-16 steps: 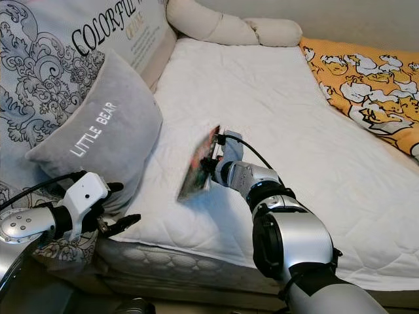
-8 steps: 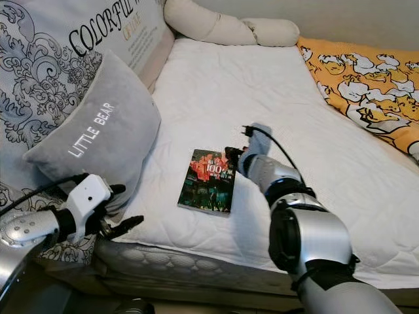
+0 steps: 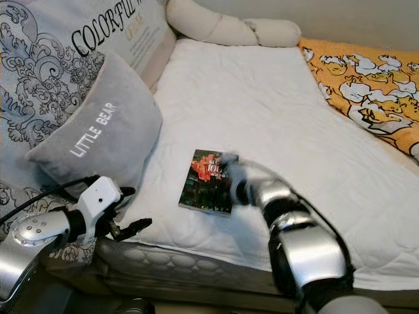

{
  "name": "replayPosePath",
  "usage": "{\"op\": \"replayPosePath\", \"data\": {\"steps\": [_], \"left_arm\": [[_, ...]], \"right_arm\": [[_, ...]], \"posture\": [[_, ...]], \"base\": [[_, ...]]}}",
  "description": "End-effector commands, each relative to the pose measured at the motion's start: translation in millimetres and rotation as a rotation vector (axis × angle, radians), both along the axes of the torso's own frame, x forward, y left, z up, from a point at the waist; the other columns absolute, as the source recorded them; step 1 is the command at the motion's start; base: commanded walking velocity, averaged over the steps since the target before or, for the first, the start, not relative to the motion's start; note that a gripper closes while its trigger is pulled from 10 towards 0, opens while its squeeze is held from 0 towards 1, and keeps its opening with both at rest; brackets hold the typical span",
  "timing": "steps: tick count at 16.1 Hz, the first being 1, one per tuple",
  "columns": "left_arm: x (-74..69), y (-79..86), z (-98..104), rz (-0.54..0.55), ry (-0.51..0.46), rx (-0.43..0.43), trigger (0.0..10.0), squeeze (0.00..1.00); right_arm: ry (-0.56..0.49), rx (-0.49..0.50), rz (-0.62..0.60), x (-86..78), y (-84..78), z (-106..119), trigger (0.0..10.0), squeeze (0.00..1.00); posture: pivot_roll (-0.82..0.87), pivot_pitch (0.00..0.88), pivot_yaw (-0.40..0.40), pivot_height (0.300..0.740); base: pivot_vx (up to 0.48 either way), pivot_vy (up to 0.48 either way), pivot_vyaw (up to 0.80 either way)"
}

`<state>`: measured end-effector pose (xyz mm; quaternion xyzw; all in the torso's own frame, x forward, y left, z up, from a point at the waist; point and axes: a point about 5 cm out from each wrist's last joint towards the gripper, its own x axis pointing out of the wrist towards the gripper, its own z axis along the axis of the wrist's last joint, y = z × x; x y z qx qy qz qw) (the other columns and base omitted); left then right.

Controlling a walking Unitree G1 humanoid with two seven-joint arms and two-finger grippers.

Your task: Clean up the room

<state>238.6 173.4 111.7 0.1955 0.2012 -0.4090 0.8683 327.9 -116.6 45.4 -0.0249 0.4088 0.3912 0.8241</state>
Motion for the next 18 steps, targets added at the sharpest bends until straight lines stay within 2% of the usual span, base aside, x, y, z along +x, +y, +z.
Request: {"op": "replayPosePath", "data": {"steps": [1,2,4,5,8,11,14,18], "left_arm": [[-0.4,-2.9,-0.6,-0.035,0.004,0.020,10.0,0.00],[-0.4,-2.8,-1.0,-0.042,0.008,0.025,10.0,0.00],[0.0,-2.7,-1.1,-0.046,0.009,0.026,10.0,0.00],[0.3,-2.7,-1.1,-0.046,0.009,0.027,10.0,0.00],[0.6,-3.8,-2.0,-0.049,0.008,0.032,10.0,0.00],[0.7,-3.8,-3.0,-0.051,0.008,0.039,10.0,0.00],[2.3,-3.7,-3.0,-0.049,0.003,0.040,10.0,0.00],[4.1,-4.8,-3.0,-0.058,0.002,0.037,10.0,0.00]], "right_arm": [[0.033,-0.017,0.146,-8.4,4.9,-4.4,10.0,0.00],[0.070,-0.042,0.230,-16.3,8.9,-10.8,10.0,0.00],[0.068,-0.083,0.252,-18.7,8.9,-14.4,10.0,0.00],[0.058,-0.094,0.245,-18.2,8.8,-14.7,10.0,0.00],[0.007,-0.221,0.225,-20.9,4.2,-24.8,10.0,0.00],[-0.030,-0.278,0.168,-20.5,0.6,-29.1,10.0,0.00],[-0.071,-0.300,0.115,-15.6,-2.8,-26.7,10.0,0.00],[-0.082,-0.316,0.118,-14.1,-7.0,-25.4,10.0,0.00]], "posture": [[0.08,0.000,-0.028,0.740],[0.08,0.000,-0.026,0.740],[0.08,0.000,-0.026,0.740],[0.08,0.000,-0.027,0.740],[0.09,0.000,-0.029,0.740],[0.09,0.000,-0.032,0.740],[0.08,0.000,-0.031,0.740],[0.08,0.000,-0.028,0.740]], "base": [[0.000,0.000,0.00],[0.000,0.000,0.00],[0.000,0.000,0.00],[0.000,0.000,0.00],[0.000,0.000,0.00],[0.000,0.000,0.00],[0.000,0.000,0.00],[0.000,0.000,0.00]]}}
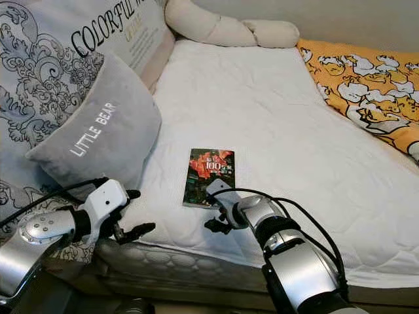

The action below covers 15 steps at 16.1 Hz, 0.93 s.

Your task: Clean up the room

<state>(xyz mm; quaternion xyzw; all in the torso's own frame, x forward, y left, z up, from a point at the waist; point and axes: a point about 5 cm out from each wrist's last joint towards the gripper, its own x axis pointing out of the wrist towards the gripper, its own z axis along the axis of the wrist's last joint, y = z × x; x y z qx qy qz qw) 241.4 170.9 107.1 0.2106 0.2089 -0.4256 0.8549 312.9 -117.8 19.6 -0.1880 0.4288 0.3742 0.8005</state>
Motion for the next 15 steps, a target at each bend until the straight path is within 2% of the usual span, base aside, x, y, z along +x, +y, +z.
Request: {"op": "replayPosePath", "data": {"steps": [1,3,6,7,8,9,11,12,14,15], "left_arm": [[1.4,-2.8,1.4,-0.020,-0.008,0.005,10.0,0.00],[0.0,-3.1,-1.0,-0.024,0.005,-0.002,10.0,0.00],[-3.2,-4.3,-5.2,0.015,0.021,-0.060,10.0,0.00],[-3.5,-5.4,-5.9,0.083,0.009,-0.138,10.0,0.00],[-3.9,-5.5,-6.3,0.104,0.005,-0.160,10.0,0.00],[-5.6,-8.0,-6.4,0.133,-0.010,-0.200,10.0,0.00],[-10.5,-14.2,-6.9,0.187,-0.053,-0.279,10.0,0.00],[-12.2,-15.8,-7.9,0.231,-0.073,-0.310,10.0,0.00],[-12.5,-15.1,-9.6,0.296,-0.088,-0.319,10.0,0.00],[-12.4,-14.3,-10.2,0.317,-0.093,-0.319,10.0,0.00]], "right_arm": [[-0.002,0.005,0.001,0.9,-3.7,1.1,10.0,0.00],[0.036,0.105,0.026,-0.6,5.8,4.4,10.0,0.00],[0.041,0.187,0.018,-1.6,6.2,8.1,10.0,0.00],[-0.008,0.241,-0.030,0.1,0.6,17.7,10.0,0.00],[-0.026,0.257,-0.049,-0.1,-1.4,21.0,10.0,0.00],[-0.096,0.278,-0.097,-1.0,-4.4,27.7,10.0,0.00],[-0.311,0.325,-0.268,-10.7,-9.0,39.4,10.0,0.00],[-0.459,0.329,-0.418,-18.6,-10.8,42.0,10.0,0.00],[-0.537,0.398,-0.664,-30.2,-17.1,44.0,10.0,0.00],[-0.551,0.420,-0.742,-34.8,-20.1,44.8,10.0,0.00]], "posture": [[0.08,0.000,-0.027,0.740],[0.07,0.000,-0.029,0.740],[0.07,0.000,-0.032,0.740],[0.05,0.000,-0.029,0.740],[0.05,0.000,-0.027,0.740],[0.03,0.000,-0.021,0.740],[0.01,0.000,-0.018,0.740],[0.00,0.000,-0.015,0.740],[0.00,0.000,-0.011,0.740],[0.00,0.000,-0.011,0.740]], "base": [[0.000,0.000,0.00],[0.000,0.000,0.00],[0.000,0.000,0.00],[0.000,0.000,0.00],[0.000,0.000,0.00],[0.000,0.000,0.00],[0.000,0.000,0.00],[0.000,-0.480,0.00],[0.000,-0.480,0.00],[0.000,-0.480,0.00]]}}
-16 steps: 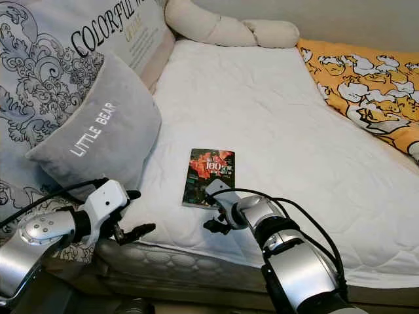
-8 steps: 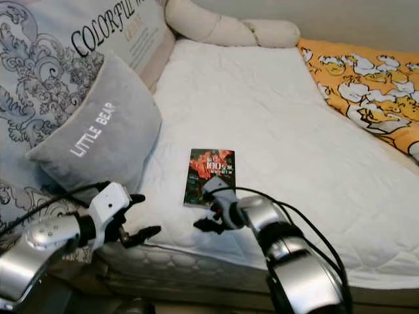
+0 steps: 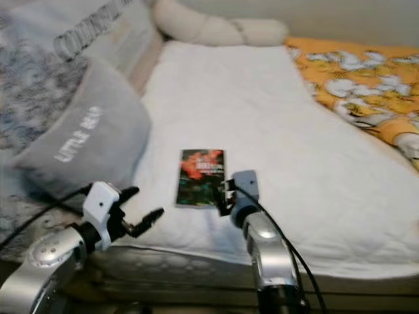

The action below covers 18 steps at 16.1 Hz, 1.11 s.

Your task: Clean up the room

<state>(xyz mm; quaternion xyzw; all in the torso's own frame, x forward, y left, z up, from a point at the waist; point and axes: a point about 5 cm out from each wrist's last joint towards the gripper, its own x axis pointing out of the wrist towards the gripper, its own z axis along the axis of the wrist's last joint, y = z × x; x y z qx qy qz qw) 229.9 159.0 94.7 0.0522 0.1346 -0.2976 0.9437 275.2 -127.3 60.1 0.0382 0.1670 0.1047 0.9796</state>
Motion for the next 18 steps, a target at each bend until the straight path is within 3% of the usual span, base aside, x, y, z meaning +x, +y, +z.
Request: {"op": "replayPosePath", "data": {"steps": [1,4,6,8,10,12,14,17,18], "left_arm": [[0.2,1.6,1.5,0.050,-0.019,0.004,10.0,0.00],[3.9,11.6,-0.5,0.201,-0.048,-0.004,10.0,0.00],[4.1,11.2,-1.0,0.231,-0.053,-0.024,10.0,0.00],[5.6,11.7,-0.3,0.256,-0.071,-0.018,10.0,0.00],[10.8,13.2,0.6,0.289,-0.091,-0.002,10.0,0.00],[17.8,16.5,2.1,0.322,-0.106,0.006,10.0,0.00],[22.2,18.1,3.0,0.337,-0.117,0.017,10.0,0.00],[32.0,17.9,6.9,0.363,-0.158,0.039,10.0,0.00],[36.0,17.4,9.2,0.381,-0.184,0.042,10.0,0.00]], "right_arm": [[-0.040,0.011,-0.111,-4.1,-14.1,7.0,10.0,0.00],[-0.090,-0.054,-0.161,-12.3,-24.5,16.8,10.0,0.00],[-0.151,-0.069,-0.205,-12.5,-26.1,22.8,10.0,0.00],[-0.111,-0.024,-0.178,-12.5,-23.3,22.6,10.0,0.00],[-0.158,-0.117,-0.175,-8.0,-24.5,26.1,10.0,0.00],[-0.229,-0.146,-0.249,-0.1,-27.3,33.3,10.0,0.00],[-0.235,-0.138,-0.214,2.4,-25.4,34.7,10.0,0.00],[-0.175,-0.030,-0.196,4.7,-21.6,34.2,10.0,0.00],[-0.157,-0.059,-0.218,3.6,-23.2,30.1,10.0,0.00]], "posture": [[-0.01,0.000,-0.003,0.740],[-0.01,0.000,0.000,0.740],[-0.01,0.000,-0.002,0.740],[-0.01,0.000,-0.005,0.740],[0.00,0.000,-0.010,0.740],[0.00,0.000,-0.015,0.740],[0.00,0.000,-0.014,0.740],[0.00,0.000,-0.018,0.740],[0.00,0.000,-0.017,0.740]], "base": [[0.000,-0.480,0.00],[0.000,-0.480,-0.17],[0.000,-0.480,-0.66],[0.000,-0.480,-0.77],[0.000,-0.480,-0.79],[0.000,-0.480,-0.80],[0.000,-0.480,-0.80],[0.000,-0.342,-0.79],[0.000,0.000,-0.73]]}}
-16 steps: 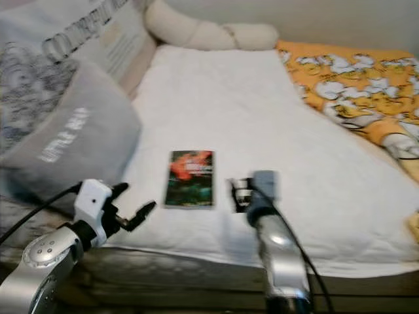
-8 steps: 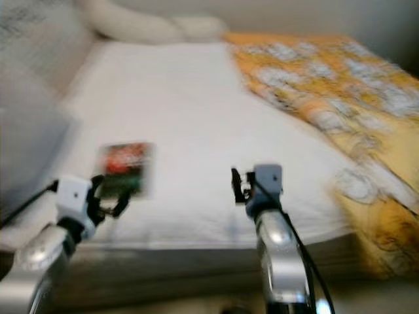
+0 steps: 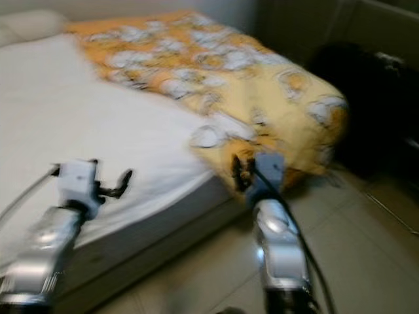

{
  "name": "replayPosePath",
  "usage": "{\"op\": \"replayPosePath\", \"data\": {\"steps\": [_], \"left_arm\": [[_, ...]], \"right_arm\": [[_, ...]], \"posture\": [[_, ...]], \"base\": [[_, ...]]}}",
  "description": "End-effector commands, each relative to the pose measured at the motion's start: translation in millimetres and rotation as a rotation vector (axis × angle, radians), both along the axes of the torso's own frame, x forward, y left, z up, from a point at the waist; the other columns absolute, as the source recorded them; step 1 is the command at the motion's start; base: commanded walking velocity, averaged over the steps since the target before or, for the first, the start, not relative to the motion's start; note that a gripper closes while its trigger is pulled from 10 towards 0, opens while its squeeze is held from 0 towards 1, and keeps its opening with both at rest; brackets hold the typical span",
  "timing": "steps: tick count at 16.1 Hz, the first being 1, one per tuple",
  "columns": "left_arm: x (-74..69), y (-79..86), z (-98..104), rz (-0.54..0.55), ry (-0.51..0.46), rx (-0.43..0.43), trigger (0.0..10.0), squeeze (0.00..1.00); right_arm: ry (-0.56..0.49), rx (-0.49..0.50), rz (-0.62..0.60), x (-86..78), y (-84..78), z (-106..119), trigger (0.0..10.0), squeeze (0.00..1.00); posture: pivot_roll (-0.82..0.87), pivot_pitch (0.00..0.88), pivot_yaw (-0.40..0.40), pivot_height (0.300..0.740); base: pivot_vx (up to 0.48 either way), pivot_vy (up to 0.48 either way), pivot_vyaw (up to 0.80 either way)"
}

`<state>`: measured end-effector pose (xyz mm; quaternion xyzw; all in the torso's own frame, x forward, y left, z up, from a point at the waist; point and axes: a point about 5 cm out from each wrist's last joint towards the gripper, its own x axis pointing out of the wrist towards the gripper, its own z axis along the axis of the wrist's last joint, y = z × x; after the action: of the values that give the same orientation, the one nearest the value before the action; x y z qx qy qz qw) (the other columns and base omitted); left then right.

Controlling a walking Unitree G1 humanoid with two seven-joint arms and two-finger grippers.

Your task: Clean up the room

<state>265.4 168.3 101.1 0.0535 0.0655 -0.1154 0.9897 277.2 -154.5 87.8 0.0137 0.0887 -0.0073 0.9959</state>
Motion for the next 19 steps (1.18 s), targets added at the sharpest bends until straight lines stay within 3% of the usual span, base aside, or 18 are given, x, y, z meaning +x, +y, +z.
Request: {"op": "replayPosePath", "data": {"steps": [1,3,8,19], "left_arm": [[2.0,7.3,2.8,0.029,-0.019,0.014,10.0,0.00],[5.3,5.3,4.9,0.027,-0.036,0.034,10.0,0.00],[10.8,3.8,3.6,0.043,-0.032,0.005,10.0,0.00],[15.3,2.6,0.9,0.052,-0.022,-0.016,10.0,0.00]], "right_arm": [[0.002,-0.003,-0.007,1.0,2.7,0.2,10.0,0.00],[0.018,-0.006,-0.028,-0.1,-0.2,-2.3,10.0,0.00],[0.041,-0.009,-0.037,1.0,-4.8,-2.7,10.0,0.00],[0.051,0.006,0.012,5.5,-2.2,-0.3,10.0,0.00]], "posture": [[0.00,0.000,-0.016,0.740],[-0.01,0.000,-0.013,0.740],[-0.01,0.000,-0.014,0.740],[-0.02,0.000,-0.019,0.740]], "base": [[0.000,0.000,-0.72],[0.000,0.000,-0.71],[0.000,0.000,0.00],[0.299,0.000,0.00]]}}
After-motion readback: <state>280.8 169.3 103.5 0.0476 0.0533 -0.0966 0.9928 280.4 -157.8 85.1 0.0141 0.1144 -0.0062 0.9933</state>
